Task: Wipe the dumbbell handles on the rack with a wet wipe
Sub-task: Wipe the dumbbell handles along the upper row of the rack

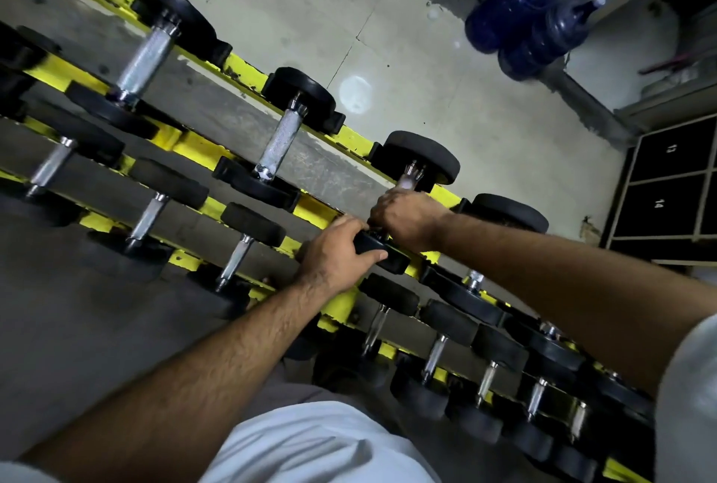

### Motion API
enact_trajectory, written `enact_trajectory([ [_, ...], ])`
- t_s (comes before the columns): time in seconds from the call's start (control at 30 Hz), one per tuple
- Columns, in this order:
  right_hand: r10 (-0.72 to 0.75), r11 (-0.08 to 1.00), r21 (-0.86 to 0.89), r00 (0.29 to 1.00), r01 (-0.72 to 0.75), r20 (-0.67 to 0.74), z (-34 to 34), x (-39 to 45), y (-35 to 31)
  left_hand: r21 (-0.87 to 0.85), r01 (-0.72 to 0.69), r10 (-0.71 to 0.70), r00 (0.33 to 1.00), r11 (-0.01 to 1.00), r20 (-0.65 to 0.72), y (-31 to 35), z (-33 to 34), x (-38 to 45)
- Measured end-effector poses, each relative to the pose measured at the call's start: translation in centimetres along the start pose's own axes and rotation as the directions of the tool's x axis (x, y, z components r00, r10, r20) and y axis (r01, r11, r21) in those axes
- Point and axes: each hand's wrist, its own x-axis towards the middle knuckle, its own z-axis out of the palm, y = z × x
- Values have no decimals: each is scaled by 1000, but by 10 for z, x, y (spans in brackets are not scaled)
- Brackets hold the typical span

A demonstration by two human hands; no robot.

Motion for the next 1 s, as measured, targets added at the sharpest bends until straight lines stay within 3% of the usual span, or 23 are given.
enact_trajectory([
  [0.03, -16, 999, 51, 1000, 16, 2, -2, -2, 8, -12, -2, 1, 1000, 1000, -4, 1, 0, -1],
  [0.17, 176, 984, 32, 982, -174, -66, 1, 2, 38, -91, -3, -4, 997, 996, -77, -2, 3, -9],
  [0.3, -9, 992, 124, 997, 0, 72, 11, 1, 2, -116, -3, -8, 996, 993, -94, -1, 4, -10],
  [0.47, 260, 966, 4, 965, -260, -40, 5, -4, 19, -107, -1, -10, 994, 994, -107, -1, 6, -10],
  [0.6, 115, 993, -25, 989, -113, 92, 1, -4, -7, -81, -6, -2, 995, 997, -104, -1, 7, -9],
  [0.73, 397, 918, -60, 909, -393, 123, -16, 2, 11, -70, 2, -9, 995, 998, -104, 0, 9, -10],
  [0.83, 375, 927, -40, 909, -374, 185, -13, 0, -5, -64, 3, -9, 996, 998, -93, 1, 6, -9],
  [1.0, 413, 904, 96, 908, -418, 62, -10, -7, 11, -61, -1, -6, 994, 998, -106, -5, 8, -7],
])
